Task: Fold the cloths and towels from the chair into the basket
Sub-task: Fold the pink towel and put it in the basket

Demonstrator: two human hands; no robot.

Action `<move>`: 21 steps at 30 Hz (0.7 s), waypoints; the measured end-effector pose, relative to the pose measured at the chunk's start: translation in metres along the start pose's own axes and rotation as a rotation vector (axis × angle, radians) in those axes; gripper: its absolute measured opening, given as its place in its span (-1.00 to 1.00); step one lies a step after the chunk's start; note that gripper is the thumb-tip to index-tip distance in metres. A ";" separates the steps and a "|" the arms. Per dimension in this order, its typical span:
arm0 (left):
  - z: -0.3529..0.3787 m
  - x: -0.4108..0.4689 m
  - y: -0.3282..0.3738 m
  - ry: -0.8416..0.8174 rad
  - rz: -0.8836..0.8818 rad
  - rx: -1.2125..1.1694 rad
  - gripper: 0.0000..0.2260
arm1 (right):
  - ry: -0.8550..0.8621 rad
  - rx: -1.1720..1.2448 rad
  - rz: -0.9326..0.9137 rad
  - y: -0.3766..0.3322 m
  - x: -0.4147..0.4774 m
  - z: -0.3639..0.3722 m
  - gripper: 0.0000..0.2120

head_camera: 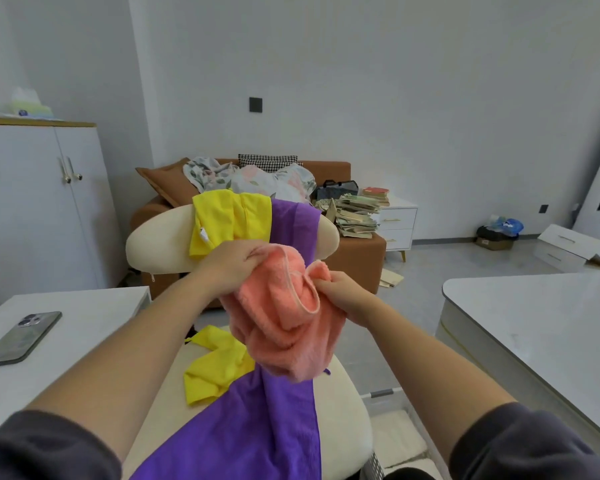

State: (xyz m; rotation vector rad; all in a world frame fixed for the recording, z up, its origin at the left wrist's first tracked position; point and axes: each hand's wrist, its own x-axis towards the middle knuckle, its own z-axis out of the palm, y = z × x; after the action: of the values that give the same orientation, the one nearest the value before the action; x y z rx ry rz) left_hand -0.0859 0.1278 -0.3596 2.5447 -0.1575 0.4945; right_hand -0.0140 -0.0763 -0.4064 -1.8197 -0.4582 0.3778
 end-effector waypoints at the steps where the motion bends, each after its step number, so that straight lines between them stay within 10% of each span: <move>1: -0.010 0.005 0.004 0.036 -0.017 0.093 -0.72 | 0.045 -0.044 -0.030 -0.007 -0.001 -0.005 -0.83; 9: -0.079 0.013 0.039 0.237 -0.006 0.708 -0.56 | 0.425 -0.480 -0.169 -0.081 -0.014 -0.070 -0.66; 15: -0.116 0.021 0.062 0.543 0.032 0.649 -0.63 | 0.695 -0.626 -0.287 -0.138 -0.022 -0.098 -0.72; 21: -0.129 0.025 0.053 0.557 -0.381 0.467 -0.62 | 0.752 -0.608 -0.153 -0.152 -0.033 -0.107 -0.72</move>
State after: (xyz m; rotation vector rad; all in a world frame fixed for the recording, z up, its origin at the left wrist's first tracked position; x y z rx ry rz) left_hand -0.1143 0.1509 -0.2230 2.6514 0.7037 1.1557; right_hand -0.0095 -0.1419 -0.2295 -2.3102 -0.1777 -0.6121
